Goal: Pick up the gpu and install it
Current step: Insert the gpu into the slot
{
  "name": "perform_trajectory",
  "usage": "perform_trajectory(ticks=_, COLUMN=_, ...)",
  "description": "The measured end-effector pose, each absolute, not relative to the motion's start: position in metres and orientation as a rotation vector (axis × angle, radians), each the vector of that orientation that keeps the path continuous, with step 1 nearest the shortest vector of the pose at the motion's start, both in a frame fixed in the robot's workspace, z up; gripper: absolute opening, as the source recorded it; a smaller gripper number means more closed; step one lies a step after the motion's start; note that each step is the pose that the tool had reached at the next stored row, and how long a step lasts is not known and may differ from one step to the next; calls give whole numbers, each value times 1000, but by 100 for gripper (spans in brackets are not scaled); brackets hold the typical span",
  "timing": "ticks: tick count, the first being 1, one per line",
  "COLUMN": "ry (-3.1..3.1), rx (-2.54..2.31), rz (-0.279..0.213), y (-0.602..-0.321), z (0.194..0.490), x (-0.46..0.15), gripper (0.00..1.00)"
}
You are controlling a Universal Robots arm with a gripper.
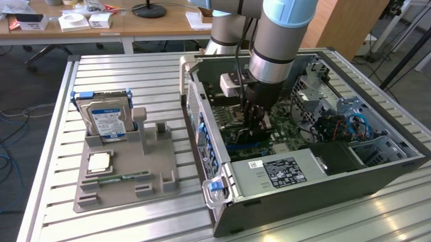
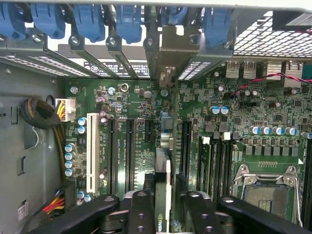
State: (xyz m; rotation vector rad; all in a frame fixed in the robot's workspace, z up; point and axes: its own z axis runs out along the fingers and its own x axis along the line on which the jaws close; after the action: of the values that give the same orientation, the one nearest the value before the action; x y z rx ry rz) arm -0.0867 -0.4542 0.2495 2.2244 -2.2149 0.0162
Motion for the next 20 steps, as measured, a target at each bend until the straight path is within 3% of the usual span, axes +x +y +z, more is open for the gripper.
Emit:
perform_trajectory(ticks=1, ry=-2215, rx=2224, rz=16, y=-454, z=249, x=-87, gripper=33)
perform_trajectory(ticks=9, ry=-2215, rx=2224, rz=16, y=-454, z=254, x=-87, gripper=33)
perform_trajectory(ticks=20, ry=-2216, rx=2225, rz=18, y=-454, z=290, x=-87, gripper=33)
